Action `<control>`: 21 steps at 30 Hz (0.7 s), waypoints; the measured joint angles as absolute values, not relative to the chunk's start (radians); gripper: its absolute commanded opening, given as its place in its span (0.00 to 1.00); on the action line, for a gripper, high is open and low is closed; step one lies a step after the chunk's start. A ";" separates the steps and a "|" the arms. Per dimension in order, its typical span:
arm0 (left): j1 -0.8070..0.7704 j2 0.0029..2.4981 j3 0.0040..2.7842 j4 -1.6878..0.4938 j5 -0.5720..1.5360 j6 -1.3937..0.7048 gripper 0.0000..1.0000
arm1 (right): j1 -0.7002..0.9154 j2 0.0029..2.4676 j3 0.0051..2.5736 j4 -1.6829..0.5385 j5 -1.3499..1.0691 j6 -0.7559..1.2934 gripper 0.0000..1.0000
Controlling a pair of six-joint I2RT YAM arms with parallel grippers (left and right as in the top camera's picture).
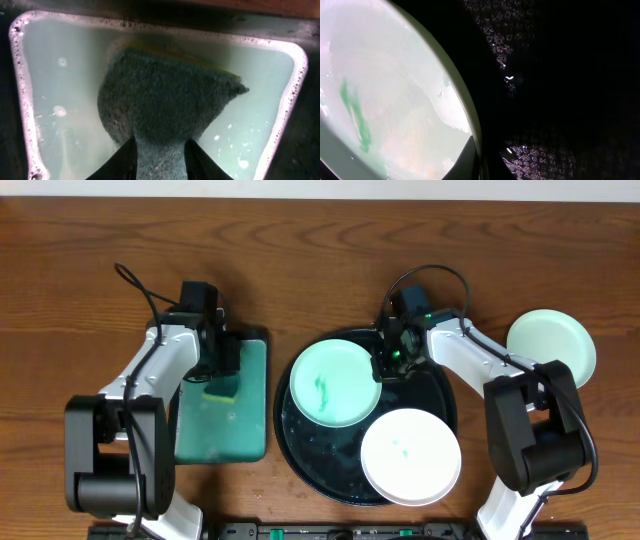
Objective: Clean dirty plates on tray and stack at the side
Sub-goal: 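Grasp the sponge in the water tray with the left gripper and lift it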
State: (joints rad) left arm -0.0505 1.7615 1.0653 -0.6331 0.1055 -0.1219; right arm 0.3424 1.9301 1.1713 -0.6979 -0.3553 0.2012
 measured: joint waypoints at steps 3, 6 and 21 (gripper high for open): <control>-0.051 1.777 1.065 -0.625 0.106 -0.122 0.33 | 0.342 1.930 1.172 -0.708 -0.356 0.201 0.01; -0.051 1.785 1.065 -0.623 0.106 -0.122 0.34 | 0.342 1.930 1.174 -0.717 -0.356 0.201 0.01; -0.050 1.811 1.073 -0.624 0.108 -0.107 0.07 | 0.342 1.930 1.174 -0.719 -0.358 0.201 0.01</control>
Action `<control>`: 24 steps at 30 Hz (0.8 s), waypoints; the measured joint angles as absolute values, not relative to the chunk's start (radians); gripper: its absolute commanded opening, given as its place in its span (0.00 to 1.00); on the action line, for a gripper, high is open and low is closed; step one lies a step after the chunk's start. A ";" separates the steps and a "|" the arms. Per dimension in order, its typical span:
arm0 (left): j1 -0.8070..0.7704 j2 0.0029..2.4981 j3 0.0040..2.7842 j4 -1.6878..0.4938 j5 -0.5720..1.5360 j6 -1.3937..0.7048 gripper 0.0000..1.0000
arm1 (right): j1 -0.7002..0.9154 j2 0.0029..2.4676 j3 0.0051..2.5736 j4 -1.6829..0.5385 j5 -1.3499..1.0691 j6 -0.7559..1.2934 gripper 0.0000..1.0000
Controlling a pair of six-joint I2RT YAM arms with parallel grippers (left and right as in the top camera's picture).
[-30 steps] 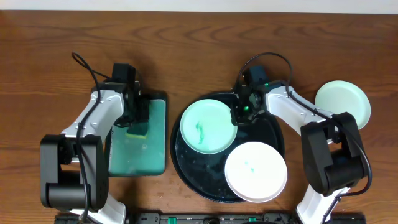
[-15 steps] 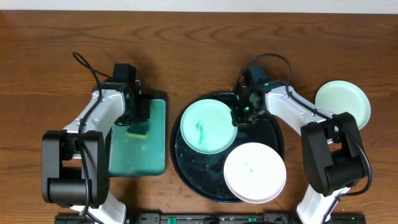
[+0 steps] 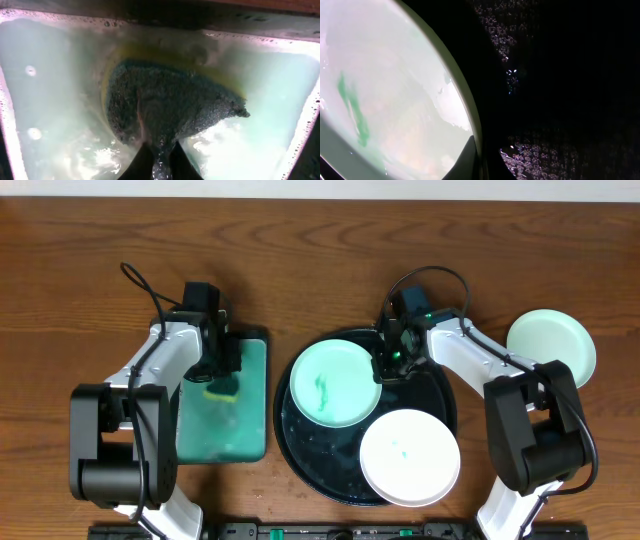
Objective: Clean dirty plates on tray and stack at the side
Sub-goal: 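Grasp the sponge in the water tray with the left gripper and lift it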
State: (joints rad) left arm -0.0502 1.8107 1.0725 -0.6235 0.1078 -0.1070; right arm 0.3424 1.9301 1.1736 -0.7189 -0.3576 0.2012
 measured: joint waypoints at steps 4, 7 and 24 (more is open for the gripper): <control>-0.050 1.799 1.073 -0.635 0.110 -0.107 0.07 | 0.342 1.930 1.174 -0.719 -0.358 0.201 0.01; -0.050 1.756 1.070 -0.667 0.115 -0.107 0.07 | 0.342 1.930 1.174 -0.720 -0.358 0.201 0.01; -0.051 1.136 1.065 -0.716 0.091 -0.048 0.07 | 0.342 1.930 1.174 -0.722 -0.359 0.200 0.01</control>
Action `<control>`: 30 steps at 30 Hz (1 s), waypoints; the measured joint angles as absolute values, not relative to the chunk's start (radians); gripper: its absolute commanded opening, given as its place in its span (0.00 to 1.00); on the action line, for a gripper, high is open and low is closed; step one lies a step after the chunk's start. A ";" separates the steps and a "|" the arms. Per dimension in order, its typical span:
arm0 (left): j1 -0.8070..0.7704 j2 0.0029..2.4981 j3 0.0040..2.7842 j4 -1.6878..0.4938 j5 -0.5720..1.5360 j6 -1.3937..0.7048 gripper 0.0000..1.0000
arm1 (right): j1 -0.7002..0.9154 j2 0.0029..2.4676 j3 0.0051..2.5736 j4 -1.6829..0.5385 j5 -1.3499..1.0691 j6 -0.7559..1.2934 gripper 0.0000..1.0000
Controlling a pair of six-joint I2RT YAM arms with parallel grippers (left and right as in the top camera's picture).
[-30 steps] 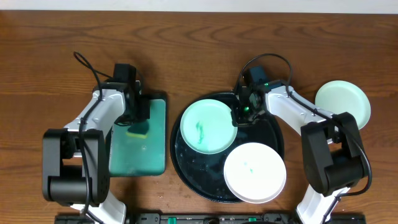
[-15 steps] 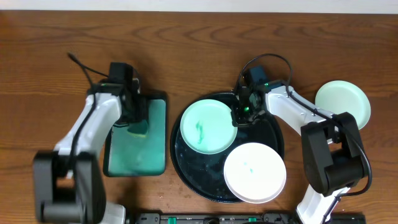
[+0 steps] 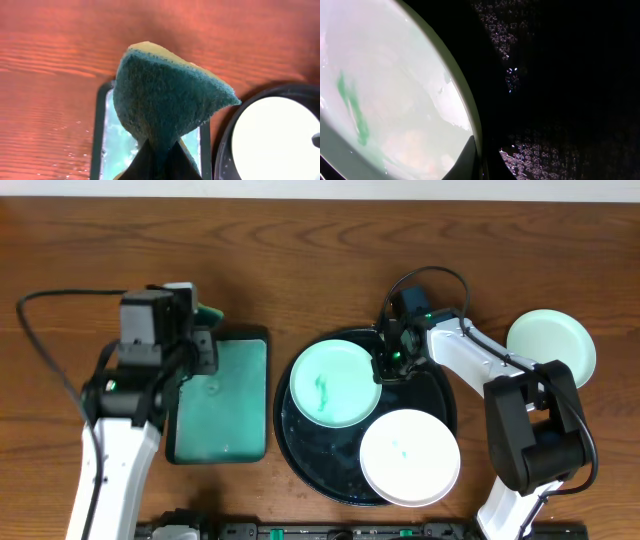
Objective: Clean dirty plates on tray and stack at the side
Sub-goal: 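Grasp the sponge in the water tray with the left gripper and lift it, then carry the sponge with the left gripper over to the held plate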
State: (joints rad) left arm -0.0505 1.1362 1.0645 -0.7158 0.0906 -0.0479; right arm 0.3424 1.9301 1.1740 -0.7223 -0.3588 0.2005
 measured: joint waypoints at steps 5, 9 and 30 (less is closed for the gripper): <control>-0.051 1.052 1.065 -0.730 0.075 -0.047 0.07 | 0.342 1.930 1.174 -0.723 -0.359 0.200 0.01; -0.051 1.017 1.065 -0.735 0.072 -0.043 0.07 | 0.342 1.930 1.174 -0.724 -0.359 0.200 0.01; -0.051 1.399 1.065 -0.833 0.134 -0.133 0.07 | 0.342 1.930 1.174 -0.721 -0.360 0.200 0.01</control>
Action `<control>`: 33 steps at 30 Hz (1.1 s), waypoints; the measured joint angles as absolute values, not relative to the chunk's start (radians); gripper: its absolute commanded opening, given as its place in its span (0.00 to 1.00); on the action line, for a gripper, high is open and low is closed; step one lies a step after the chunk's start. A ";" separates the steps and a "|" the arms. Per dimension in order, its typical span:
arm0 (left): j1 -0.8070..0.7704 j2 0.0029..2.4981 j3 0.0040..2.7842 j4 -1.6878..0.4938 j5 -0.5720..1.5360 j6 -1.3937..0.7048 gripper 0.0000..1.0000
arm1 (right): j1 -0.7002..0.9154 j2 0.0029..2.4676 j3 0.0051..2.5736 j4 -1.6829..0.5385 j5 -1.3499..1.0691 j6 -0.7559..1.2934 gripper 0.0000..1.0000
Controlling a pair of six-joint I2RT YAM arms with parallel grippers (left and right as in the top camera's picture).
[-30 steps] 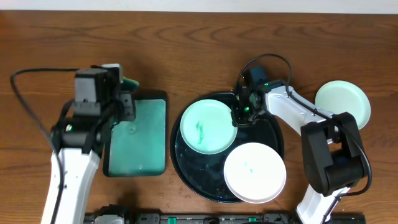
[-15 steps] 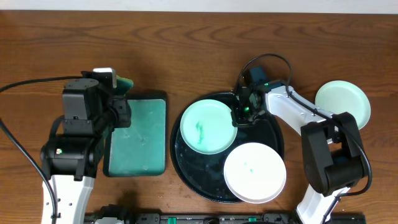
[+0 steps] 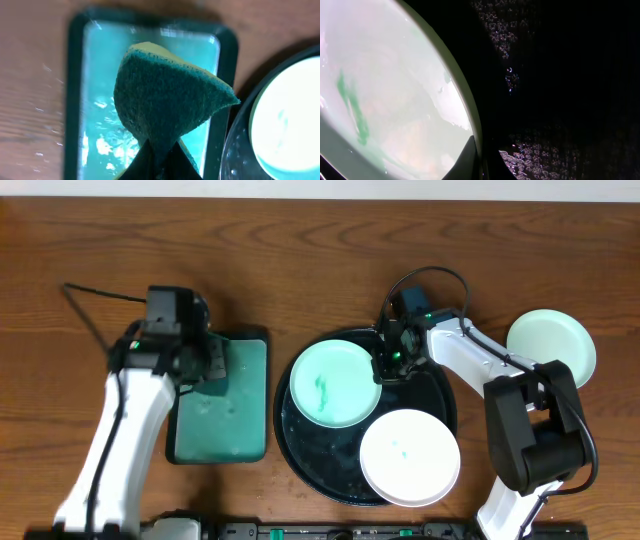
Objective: Clean dirty plates on tray and stack at the side
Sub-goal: 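Carry the sponge with the left gripper over to the held plate, then scrub the pale green plate with the sponge while the right gripper holds it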
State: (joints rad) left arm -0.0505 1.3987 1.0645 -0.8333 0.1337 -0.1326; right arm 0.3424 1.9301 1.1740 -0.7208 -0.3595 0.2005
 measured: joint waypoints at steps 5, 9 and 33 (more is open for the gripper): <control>-0.051 1.537 1.065 -0.848 0.207 -0.150 0.07 | 0.342 1.930 1.174 -0.721 -0.360 0.200 0.01; -0.064 1.573 1.065 -0.853 0.258 -0.157 0.07 | 0.342 1.930 1.174 -0.720 -0.360 0.200 0.01; -0.579 1.816 1.097 -0.543 0.212 -0.326 0.07 | 0.343 1.930 1.174 -0.717 -0.362 0.200 0.01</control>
State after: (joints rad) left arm -0.5789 1.8160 1.0973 -0.5426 0.2123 -0.3260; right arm 0.3428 1.9301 1.1740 -0.7170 -0.3618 0.2005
